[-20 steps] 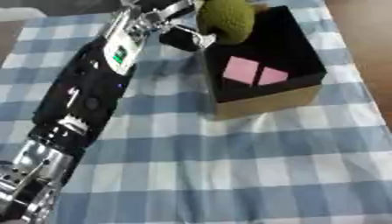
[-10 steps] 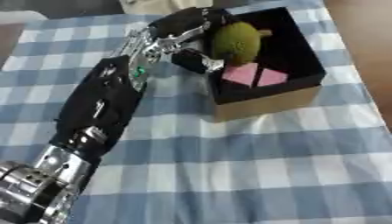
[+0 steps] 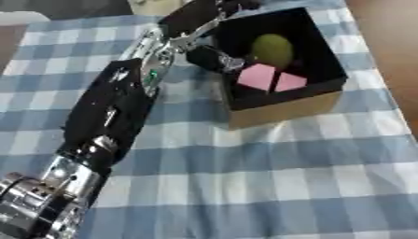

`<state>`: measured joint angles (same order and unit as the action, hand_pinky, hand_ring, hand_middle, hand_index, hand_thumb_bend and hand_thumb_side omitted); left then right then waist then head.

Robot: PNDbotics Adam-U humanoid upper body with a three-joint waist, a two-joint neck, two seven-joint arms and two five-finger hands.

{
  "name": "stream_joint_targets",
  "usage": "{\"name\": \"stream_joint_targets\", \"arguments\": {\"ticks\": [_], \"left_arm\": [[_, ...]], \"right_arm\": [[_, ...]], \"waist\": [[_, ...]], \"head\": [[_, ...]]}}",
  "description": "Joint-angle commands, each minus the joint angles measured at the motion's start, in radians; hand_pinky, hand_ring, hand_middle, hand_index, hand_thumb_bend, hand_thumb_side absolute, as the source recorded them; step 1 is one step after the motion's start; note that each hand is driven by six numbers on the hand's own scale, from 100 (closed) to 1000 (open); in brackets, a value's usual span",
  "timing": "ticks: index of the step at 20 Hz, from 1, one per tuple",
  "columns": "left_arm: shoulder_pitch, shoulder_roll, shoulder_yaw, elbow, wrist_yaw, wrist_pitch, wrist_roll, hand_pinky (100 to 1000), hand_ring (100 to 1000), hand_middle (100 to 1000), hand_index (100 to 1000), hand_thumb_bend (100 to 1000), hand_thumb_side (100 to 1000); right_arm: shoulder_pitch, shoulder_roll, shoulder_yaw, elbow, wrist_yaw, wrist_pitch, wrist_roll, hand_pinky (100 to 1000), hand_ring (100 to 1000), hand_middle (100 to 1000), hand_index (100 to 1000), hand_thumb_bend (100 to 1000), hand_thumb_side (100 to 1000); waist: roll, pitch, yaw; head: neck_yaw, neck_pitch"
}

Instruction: Pick up objects on the table and place them in the box.

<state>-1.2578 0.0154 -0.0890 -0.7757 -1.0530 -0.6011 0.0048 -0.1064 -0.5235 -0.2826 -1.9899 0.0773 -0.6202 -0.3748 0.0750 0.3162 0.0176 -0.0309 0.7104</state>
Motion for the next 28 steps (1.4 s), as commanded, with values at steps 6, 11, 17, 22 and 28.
{"name": "stream_joint_targets", "arguments": {"ticks": [6,11,17,22,28], "left_arm": [[0.045,0.092,-0.04,-0.3,0.468,0.079,-0.033,855,797,712,858,100,639],[0.227,0.225,-0.013,-0.697,0.829,0.167,-0.015,841,775,687,845,100,590],[0.437,0.31,0.069,-0.991,1.185,0.236,-0.088,861,782,703,861,100,654],[0.524,0.302,0.141,-1.158,1.31,0.304,-0.09,868,783,703,861,100,644],[0.579,0.289,0.173,-1.223,1.335,0.335,-0.099,873,791,716,870,100,653]], "right_arm": [[-0.002,-0.018,-0.015,-0.01,0.004,-0.012,-0.012,900,950,457,904,100,470],[-0.015,-0.017,-0.019,-0.01,0.006,-0.034,-0.035,898,937,472,902,100,470],[-0.048,-0.009,-0.016,-0.01,-0.009,-0.057,-0.059,898,917,492,892,100,440],[-0.061,0.002,-0.013,-0.01,-0.02,-0.09,-0.064,895,910,503,888,100,403],[-0.06,0.012,-0.009,-0.01,-0.021,-0.119,-0.055,892,906,511,887,100,363]], "waist": [[0.001,-0.004,0.014],[-0.012,0.005,0.031],[-0.045,0.014,0.052],[-0.074,0.018,0.071],[-0.096,0.018,0.082]], "head": [[-0.012,0.001],[-0.025,-0.005],[-0.031,-0.012],[-0.025,-0.024],[-0.018,-0.034]]}}
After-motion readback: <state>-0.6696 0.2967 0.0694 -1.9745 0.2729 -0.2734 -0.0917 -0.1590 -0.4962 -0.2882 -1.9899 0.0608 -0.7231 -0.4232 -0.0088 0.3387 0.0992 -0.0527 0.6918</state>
